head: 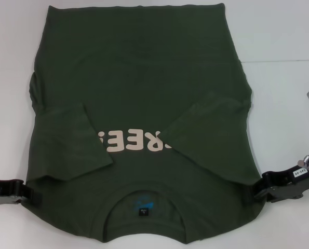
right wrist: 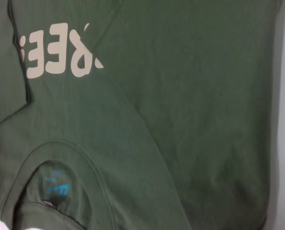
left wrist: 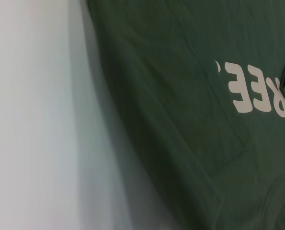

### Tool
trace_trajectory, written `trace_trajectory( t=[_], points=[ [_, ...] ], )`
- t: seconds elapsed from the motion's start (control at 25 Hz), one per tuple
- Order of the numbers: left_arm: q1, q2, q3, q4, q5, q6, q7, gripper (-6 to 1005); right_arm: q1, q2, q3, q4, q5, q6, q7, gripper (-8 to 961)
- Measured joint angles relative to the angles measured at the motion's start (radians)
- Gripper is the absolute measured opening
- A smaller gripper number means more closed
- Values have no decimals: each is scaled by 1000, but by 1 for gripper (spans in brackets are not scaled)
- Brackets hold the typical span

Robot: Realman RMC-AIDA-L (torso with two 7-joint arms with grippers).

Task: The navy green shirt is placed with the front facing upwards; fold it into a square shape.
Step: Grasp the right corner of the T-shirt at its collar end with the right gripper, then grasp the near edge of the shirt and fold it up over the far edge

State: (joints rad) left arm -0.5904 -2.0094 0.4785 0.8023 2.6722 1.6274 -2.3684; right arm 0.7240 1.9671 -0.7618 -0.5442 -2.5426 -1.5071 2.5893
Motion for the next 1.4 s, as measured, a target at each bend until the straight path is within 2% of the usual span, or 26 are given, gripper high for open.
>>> trace_trajectory(
  t=[0.28,0.48,0.84,1.28,1.4],
  points=[
    [0,0,0,0,0,0,1,95,0,-1,-1,2,2,-4,-4,196],
    [0,0,-1,0,-3,0,6,97,0,-1,2,0,2,-6,-21,22],
    [9,4,-6,0,-21,6,11,101,-6,-9,15,-5,28,-48,-110,22],
    [42,19,-83,4,-25,167,75,105,-59,-71,37,-12,48,-199,-259,22],
    [52,22,-98,4,-20,232,93,107,-71,-80,38,-12,48,-255,-294,21]
  ],
)
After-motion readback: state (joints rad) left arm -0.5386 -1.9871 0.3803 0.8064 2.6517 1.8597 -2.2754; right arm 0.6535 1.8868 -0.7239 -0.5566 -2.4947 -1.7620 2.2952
